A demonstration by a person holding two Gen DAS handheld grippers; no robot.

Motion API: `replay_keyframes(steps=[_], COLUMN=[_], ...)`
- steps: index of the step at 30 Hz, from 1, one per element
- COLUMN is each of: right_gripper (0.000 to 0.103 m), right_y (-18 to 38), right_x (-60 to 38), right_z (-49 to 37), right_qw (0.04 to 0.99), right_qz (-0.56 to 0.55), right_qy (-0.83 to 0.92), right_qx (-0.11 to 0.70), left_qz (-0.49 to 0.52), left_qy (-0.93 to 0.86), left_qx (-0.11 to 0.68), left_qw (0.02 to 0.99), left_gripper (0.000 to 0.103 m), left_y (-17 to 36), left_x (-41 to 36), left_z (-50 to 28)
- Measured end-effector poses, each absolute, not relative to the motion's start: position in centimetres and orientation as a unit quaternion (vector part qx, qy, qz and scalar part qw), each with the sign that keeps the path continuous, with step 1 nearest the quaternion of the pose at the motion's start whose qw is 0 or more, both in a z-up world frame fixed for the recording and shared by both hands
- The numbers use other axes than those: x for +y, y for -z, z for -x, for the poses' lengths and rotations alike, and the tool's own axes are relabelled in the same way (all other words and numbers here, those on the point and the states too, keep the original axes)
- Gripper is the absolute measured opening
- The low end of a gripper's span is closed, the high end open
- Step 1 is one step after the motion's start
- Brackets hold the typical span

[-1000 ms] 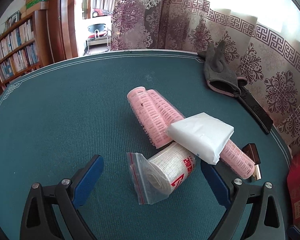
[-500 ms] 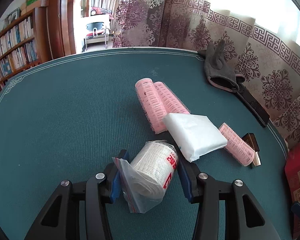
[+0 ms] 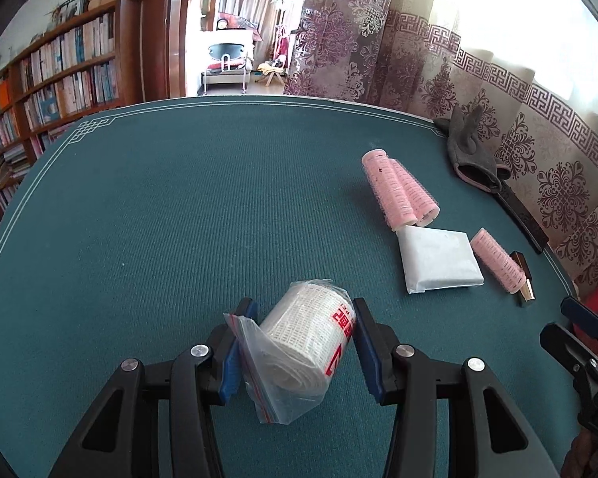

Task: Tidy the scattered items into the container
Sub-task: 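Grasp the zip bag with white roll with the left tool while the right tool grasps a pink roller, then carry the pink roller in the right tool and the bagged roll in the left tool to the tin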

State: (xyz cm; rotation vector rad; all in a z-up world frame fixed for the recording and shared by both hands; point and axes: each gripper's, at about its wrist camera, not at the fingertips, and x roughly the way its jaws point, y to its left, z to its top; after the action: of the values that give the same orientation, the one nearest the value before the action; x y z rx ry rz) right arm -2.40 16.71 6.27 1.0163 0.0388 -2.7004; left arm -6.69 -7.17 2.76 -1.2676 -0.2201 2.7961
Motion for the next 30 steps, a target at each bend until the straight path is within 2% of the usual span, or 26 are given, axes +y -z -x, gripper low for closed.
replay_keyframes(steps=[2, 5, 14, 16, 17, 20, 24, 30], right_gripper=[0.078, 0.059, 0.059, 0.052, 0.044, 0.032, 0.030, 0.030], right_y=[-6.1, -5.7, -4.5, -3.8, -3.4, -3.3, -4.8, -8.1], right_x=[16.6, 16.5, 15.6, 15.4, 15.4, 16.0, 17.5, 17.9], right_z=[4.0, 6.3, 11.3, 11.9, 12.1, 11.5, 9.4, 4.2], right_qw=[0.118, 0.107, 0.101, 0.111, 0.113, 0.104, 0.121, 0.139], right_qz=[-0.350, -0.355, -0.377, -0.394, -0.406, -0.407, -0.393, -0.353], right_qy=[0.929, 0.928, 0.918, 0.909, 0.904, 0.905, 0.911, 0.925], right_qx=[0.027, 0.044, 0.077, 0.077, 0.072, 0.060, 0.002, -0.014], left_qz=[0.415, 0.419, 0.417, 0.417, 0.417, 0.417, 0.417, 0.410], left_qy=[-0.906, -0.904, -0.904, -0.904, -0.904, -0.904, -0.904, -0.907], left_qx=[-0.073, -0.069, -0.074, -0.074, -0.074, -0.074, -0.072, -0.067], left_qw=[0.038, 0.048, 0.056, 0.056, 0.056, 0.057, 0.061, 0.070], left_gripper=[0.050, 0.050, 0.050, 0.050, 0.050, 0.050, 0.050, 0.050], left_y=[-2.4, -1.9, -1.9, -1.9, -1.9, -1.9, -2.0, -2.7], left_x=[-6.9, -6.4, -6.5, -6.5, -6.5, -6.4, -5.9, -5.0], left_z=[6.7, 6.7, 6.5, 6.4, 6.4, 6.4, 6.2, 5.7])
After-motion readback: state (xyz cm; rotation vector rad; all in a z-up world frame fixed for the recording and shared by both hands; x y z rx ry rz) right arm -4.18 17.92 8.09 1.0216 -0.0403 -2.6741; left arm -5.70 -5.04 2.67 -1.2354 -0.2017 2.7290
